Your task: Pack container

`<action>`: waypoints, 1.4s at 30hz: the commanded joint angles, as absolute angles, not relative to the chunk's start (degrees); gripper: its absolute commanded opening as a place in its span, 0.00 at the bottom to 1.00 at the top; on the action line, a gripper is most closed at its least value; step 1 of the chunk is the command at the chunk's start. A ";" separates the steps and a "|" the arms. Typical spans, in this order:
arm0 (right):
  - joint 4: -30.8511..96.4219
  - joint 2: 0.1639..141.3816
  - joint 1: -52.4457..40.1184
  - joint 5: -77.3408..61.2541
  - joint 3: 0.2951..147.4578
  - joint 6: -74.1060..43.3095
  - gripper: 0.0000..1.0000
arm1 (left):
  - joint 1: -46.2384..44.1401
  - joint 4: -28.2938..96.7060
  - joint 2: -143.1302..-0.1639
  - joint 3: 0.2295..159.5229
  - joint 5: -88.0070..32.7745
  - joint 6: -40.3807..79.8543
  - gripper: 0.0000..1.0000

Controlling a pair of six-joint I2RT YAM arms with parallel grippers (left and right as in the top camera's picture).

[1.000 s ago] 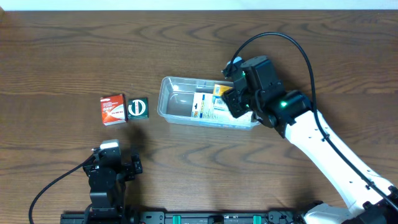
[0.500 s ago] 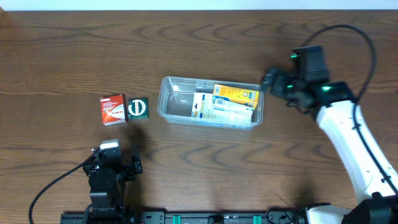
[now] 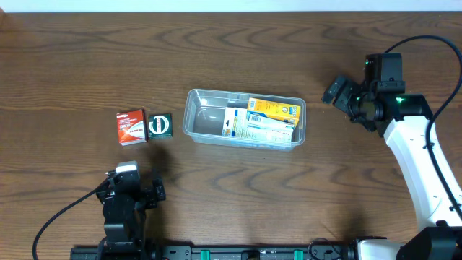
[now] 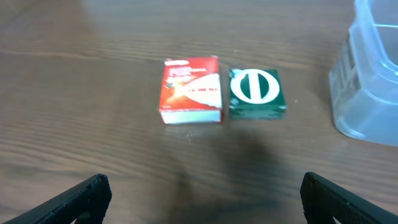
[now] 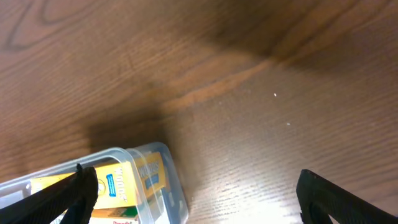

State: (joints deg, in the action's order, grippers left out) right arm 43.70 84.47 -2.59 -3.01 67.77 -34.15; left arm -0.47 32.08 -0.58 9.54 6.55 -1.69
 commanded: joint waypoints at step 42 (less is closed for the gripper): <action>44.42 83.24 -2.31 -3.03 68.14 -35.11 0.99 | 8.64 39.64 -76.66 62.13 12.21 5.85 0.98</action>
